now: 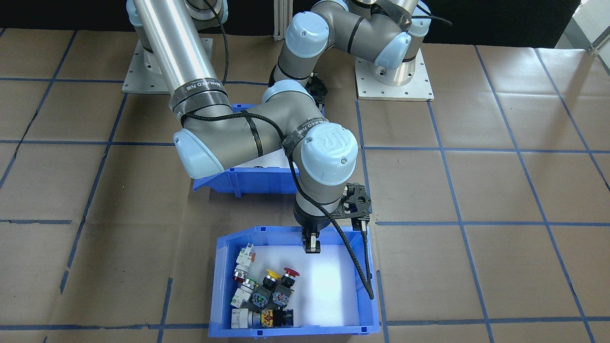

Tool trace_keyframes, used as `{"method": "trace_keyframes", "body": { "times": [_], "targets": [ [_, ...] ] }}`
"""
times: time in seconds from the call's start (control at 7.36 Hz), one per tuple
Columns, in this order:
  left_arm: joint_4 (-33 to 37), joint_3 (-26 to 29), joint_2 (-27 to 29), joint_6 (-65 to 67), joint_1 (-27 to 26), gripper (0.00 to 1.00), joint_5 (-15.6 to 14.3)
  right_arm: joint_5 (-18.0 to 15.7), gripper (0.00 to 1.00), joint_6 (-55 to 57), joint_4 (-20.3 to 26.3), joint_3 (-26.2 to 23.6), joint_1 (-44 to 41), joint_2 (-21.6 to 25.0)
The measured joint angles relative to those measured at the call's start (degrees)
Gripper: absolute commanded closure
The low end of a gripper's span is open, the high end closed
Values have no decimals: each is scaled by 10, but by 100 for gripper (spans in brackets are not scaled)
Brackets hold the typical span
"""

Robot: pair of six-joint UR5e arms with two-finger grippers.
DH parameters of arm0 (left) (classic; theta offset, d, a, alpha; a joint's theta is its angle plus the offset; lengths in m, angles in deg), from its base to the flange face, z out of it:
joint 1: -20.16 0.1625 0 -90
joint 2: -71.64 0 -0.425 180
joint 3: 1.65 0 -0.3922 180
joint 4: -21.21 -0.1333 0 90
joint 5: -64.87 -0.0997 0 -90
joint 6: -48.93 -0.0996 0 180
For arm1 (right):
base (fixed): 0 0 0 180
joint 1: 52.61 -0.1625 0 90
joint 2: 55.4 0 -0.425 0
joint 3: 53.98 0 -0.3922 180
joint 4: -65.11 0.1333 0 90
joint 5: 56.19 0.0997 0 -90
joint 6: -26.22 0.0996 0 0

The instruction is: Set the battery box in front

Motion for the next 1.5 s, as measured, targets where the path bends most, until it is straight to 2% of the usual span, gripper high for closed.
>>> {"method": "trace_keyframes", "body": {
  "times": [0.14, 0.27, 0.68, 0.95, 1.22, 1.5],
  "targets": [
    [-3, 0, 3, 2, -1, 85, -5, -7, 100, -11, 1, 2, 8, 12],
    [-5, -1, 1, 3, -1, 100, -7, -19, 100, -31, 3, 0, 23, 26],
    [-15, 2, -22, -48, 8, 100, -18, -29, 100, -116, 13, -9, 118, 67],
    [-10, 6, -39, -113, 54, 100, -43, -28, 100, -187, 17, -49, 203, 112],
    [-5, 17, -35, -185, 123, 100, -48, -9, 100, -250, 17, -129, 289, 184],
    [14, 77, 4, -230, 170, 100, -48, 13, 100, -323, 11, -226, 362, 260]
  ]
}}
